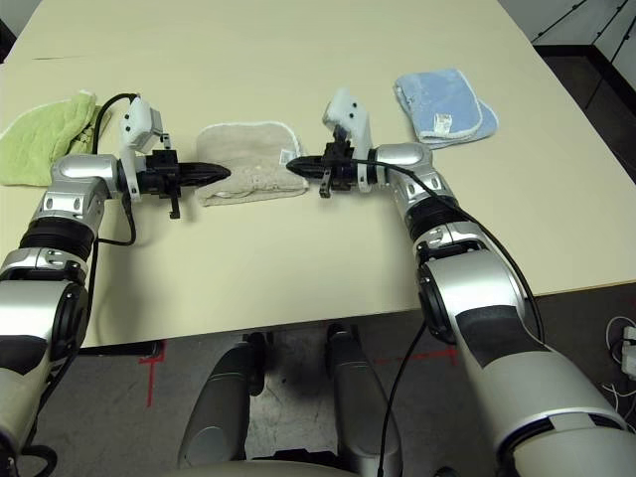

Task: Fold the towel and set it aside.

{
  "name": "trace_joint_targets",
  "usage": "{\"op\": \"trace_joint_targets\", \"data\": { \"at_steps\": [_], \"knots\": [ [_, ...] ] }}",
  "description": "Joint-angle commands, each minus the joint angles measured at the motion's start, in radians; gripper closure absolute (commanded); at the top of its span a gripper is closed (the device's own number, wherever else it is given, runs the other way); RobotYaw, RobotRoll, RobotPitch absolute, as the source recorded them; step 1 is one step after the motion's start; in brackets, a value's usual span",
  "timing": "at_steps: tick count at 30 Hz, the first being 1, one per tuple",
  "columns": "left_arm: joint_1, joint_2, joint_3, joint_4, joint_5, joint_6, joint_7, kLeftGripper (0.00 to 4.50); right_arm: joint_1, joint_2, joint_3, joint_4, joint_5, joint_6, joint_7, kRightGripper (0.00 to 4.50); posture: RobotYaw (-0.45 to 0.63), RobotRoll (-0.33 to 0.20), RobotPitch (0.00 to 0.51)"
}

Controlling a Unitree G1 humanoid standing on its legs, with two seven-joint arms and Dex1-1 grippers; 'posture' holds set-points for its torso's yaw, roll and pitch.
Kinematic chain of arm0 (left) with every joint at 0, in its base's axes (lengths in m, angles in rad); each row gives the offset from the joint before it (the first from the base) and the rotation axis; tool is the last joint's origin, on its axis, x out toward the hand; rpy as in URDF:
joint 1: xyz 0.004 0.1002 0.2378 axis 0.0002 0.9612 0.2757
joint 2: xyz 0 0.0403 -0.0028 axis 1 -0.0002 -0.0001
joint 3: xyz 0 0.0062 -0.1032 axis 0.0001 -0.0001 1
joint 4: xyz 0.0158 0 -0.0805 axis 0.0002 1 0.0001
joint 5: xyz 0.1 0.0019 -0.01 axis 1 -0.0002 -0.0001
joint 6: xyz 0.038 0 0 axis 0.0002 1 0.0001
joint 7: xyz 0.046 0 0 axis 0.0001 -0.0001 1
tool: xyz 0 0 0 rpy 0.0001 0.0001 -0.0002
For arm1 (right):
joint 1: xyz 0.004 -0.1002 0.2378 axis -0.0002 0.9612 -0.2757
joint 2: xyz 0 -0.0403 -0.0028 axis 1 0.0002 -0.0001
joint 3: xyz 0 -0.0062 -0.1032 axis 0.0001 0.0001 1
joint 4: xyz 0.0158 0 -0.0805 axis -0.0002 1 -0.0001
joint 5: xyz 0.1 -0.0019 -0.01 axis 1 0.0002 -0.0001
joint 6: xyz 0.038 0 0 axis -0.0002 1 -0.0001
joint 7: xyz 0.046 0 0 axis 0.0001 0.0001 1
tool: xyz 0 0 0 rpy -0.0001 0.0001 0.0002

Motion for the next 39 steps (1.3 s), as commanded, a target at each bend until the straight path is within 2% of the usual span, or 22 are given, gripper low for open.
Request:
{"op": "trace_joint_targets", "data": {
  "at_steps": [1, 6, 12, 19, 29, 39],
  "knots": [
    [-0.038, -0.027, 0.031, -0.026, -0.034, 0.052, 0.040, 4.47, -0.019, 0.036, -0.030, -0.036, 0.034, 0.025, -0.035, 4.50, 0.04, 0.000, 0.253],
    [-0.064, -0.043, 0.027, 0.008, -0.016, 0.052, 0.079, 4.47, -0.056, 0.111, -0.006, 0.007, -0.014, 0.000, -0.132, 4.50, 0.04, 0.000, 0.249],
    [-0.055, -0.023, -0.007, 0.056, 0.039, 0.055, 0.094, 4.47, -0.098, 0.177, 0.058, 0.122, -0.123, -0.025, -0.285, 4.50, 0.06, 0.000, 0.249],
    [-0.035, 0.001, -0.007, 0.090, 0.064, 0.047, 0.148, 4.47, -0.109, 0.180, 0.059, 0.169, -0.164, -0.039, -0.339, 4.50, 0.06, 0.000, 0.253],
    [0.016, 0.015, -0.044, 0.087, 0.110, 0.019, 0.139, 4.47, -0.114, 0.172, 0.050, 0.186, -0.181, -0.040, -0.395, 4.50, 0.05, 0.000, 0.255],
    [0.027, -0.002, -0.032, 0.119, 0.128, 0.050, 0.277, 4.47, -0.060, 0.177, 0.063, 0.210, -0.222, -0.051, -0.460, 4.50, 0.05, 0.000, 0.258]
  ]
}}
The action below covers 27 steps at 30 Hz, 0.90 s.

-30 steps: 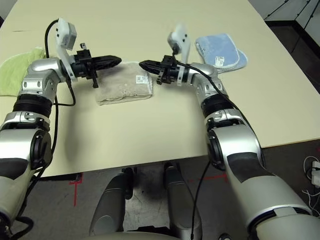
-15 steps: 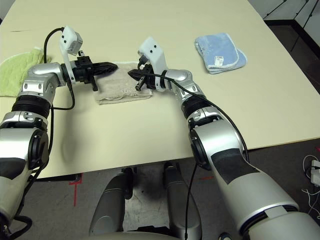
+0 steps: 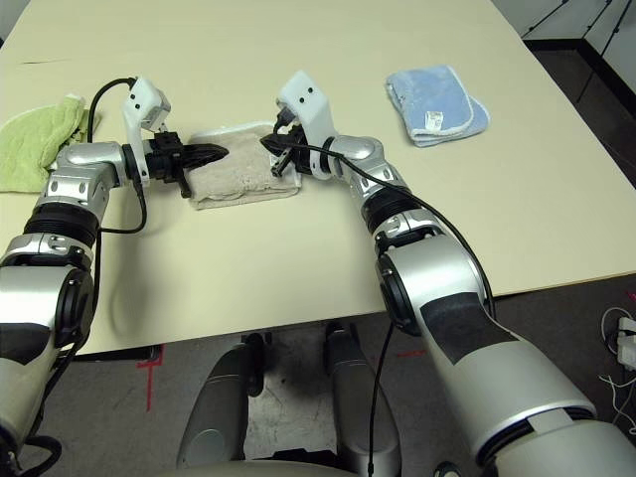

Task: Fold the towel and set it aside.

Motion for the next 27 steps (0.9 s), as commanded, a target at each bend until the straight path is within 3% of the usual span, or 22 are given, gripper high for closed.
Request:
{"op": "trace_joint_targets", "data": {
  "at_steps": [1, 11, 19, 22, 27],
  "knots": [
    [0.020, -0.007, 0.003, 0.041, 0.018, 0.035, 0.067, 4.47, 0.040, -0.009, 0.006, 0.028, -0.019, 0.000, -0.019, 4.50, 0.05, 0.000, 0.258],
    [0.003, 0.012, 0.029, 0.059, 0.009, 0.051, 0.092, 4.47, 0.059, -0.095, -0.017, 0.014, -0.002, -0.007, 0.000, 4.50, 0.01, 0.000, 0.258],
    [-0.034, 0.048, 0.062, 0.003, -0.042, 0.074, 0.004, 4.47, 0.088, -0.166, -0.144, -0.106, 0.163, -0.063, 0.198, 4.50, 0.01, 0.000, 0.258],
    [-0.039, 0.066, 0.097, -0.064, -0.103, 0.102, -0.097, 4.47, 0.132, -0.211, -0.195, -0.244, 0.271, 0.032, 0.332, 4.50, 0.00, 0.000, 0.259],
    [0.030, 0.120, 0.094, -0.249, -0.189, 0.226, -0.287, 4.31, 0.286, -0.328, -0.228, -0.603, 0.468, 0.493, 0.434, 4.50, -0.01, 0.000, 0.258]
  ]
}}
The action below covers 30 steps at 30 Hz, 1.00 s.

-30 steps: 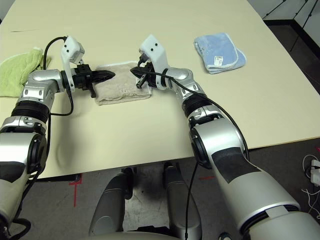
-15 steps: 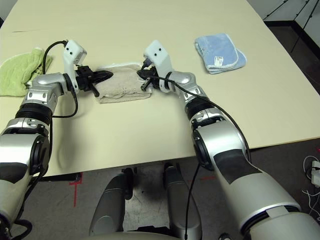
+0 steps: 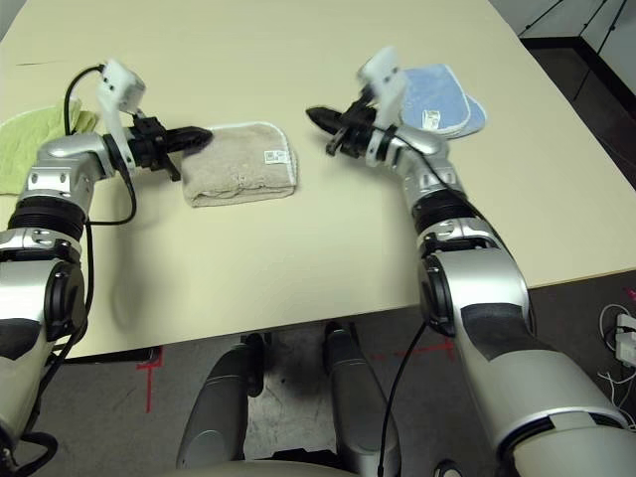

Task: Fold the towel and set it aside.

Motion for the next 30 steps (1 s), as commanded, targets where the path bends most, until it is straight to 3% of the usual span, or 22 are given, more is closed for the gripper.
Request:
{"op": "trace_joint_targets", "data": {
  "at_steps": [1, 3, 7, 12, 13, 15, 16, 23, 30],
  "knots": [
    [0.069, 0.031, -0.005, -0.114, -0.056, 0.080, -0.111, 4.11, 0.105, -0.063, -0.008, -0.223, 0.119, 0.295, 0.039, 4.50, -0.01, 0.000, 0.257],
    [0.103, 0.043, 0.004, -0.157, -0.083, 0.088, -0.149, 3.57, 0.168, -0.126, 0.022, -0.330, 0.152, 0.432, 0.072, 4.27, -0.01, 0.000, 0.256],
    [0.154, 0.050, 0.008, -0.202, -0.102, 0.052, -0.184, 2.09, 0.220, -0.215, 0.060, -0.425, 0.203, 0.650, 0.095, 3.08, -0.01, 0.000, 0.255],
    [0.188, 0.057, -0.002, -0.228, -0.093, 0.012, -0.209, 0.20, 0.202, -0.185, -0.047, -0.393, 0.320, 0.929, -0.060, 1.25, -0.01, 0.000, 0.251],
    [0.194, 0.058, -0.006, -0.236, -0.091, 0.008, -0.215, 0.00, 0.194, -0.168, -0.075, -0.380, 0.334, 0.959, -0.104, 0.89, -0.01, 0.000, 0.249],
    [0.203, 0.061, -0.013, -0.251, -0.088, 0.001, -0.224, 0.00, 0.177, -0.134, -0.120, -0.360, 0.352, 1.005, -0.191, 0.17, 0.00, 0.000, 0.249],
    [0.207, 0.063, -0.015, -0.260, -0.089, 0.002, -0.225, 0.00, 0.168, -0.119, -0.138, -0.351, 0.359, 1.029, -0.229, 0.08, 0.00, 0.000, 0.248],
    [0.228, 0.069, -0.020, -0.335, -0.100, 0.041, -0.221, 0.00, 0.082, -0.026, -0.236, -0.235, 0.404, 1.133, -0.413, 0.08, 0.02, 0.000, 0.256],
    [0.260, 0.073, -0.011, -0.429, -0.130, 0.119, -0.198, 0.00, 0.018, 0.024, -0.194, -0.087, 0.372, 1.154, -0.460, 0.08, 0.07, 0.000, 0.285]
  ]
}}
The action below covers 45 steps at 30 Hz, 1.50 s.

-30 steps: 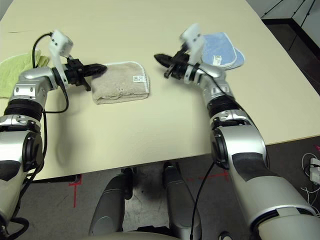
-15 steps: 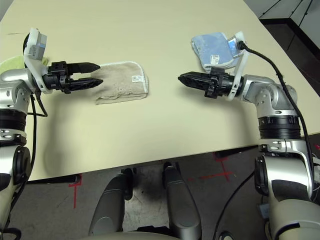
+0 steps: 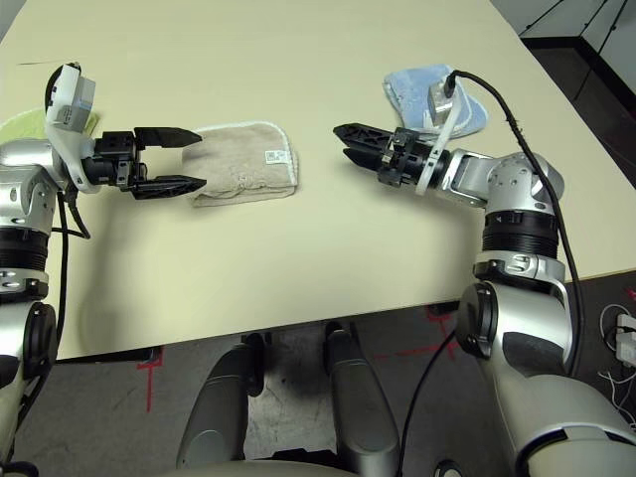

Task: Fold the towel and set it aside.

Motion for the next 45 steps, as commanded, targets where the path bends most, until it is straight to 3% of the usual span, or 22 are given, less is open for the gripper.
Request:
{"op": "trace_joint_targets", "data": {
  "at_steps": [1, 13, 21, 28, 31, 41, 45],
  "knots": [
    [0.041, 0.018, 0.001, -0.071, -0.033, 0.050, 0.011, 0.00, -0.023, 0.014, 0.037, 0.069, -0.022, 0.012, -0.007, 0.08, 0.08, 0.000, 0.288],
    [0.175, 0.051, 0.031, -0.240, -0.093, 0.099, 0.074, 0.00, -0.165, 0.061, 0.188, 0.289, -0.126, -0.071, 0.114, 0.08, 0.18, 0.000, 0.321],
    [0.208, 0.073, 0.036, -0.267, -0.107, 0.086, 0.096, 0.00, -0.270, 0.130, 0.181, 0.440, -0.182, -0.173, 0.142, 0.08, 0.20, 0.000, 0.318],
    [0.206, 0.076, 0.029, -0.273, -0.112, 0.085, 0.103, 0.00, -0.274, 0.128, 0.171, 0.471, -0.204, -0.205, 0.153, 0.08, 0.19, 0.000, 0.315],
    [0.202, 0.072, 0.023, -0.263, -0.108, 0.076, 0.100, 0.00, -0.268, 0.123, 0.163, 0.469, -0.209, -0.207, 0.151, 0.69, 0.17, 0.000, 0.313],
    [0.181, 0.064, -0.003, -0.231, -0.103, 0.058, 0.084, 0.00, -0.244, 0.106, 0.130, 0.440, -0.202, -0.201, 0.147, 4.35, 0.14, 0.000, 0.306],
    [0.175, 0.061, -0.010, -0.224, -0.100, 0.055, 0.081, 0.00, -0.229, 0.091, 0.109, 0.396, -0.188, -0.222, 0.158, 4.49, 0.12, 0.000, 0.298]
  ]
}}
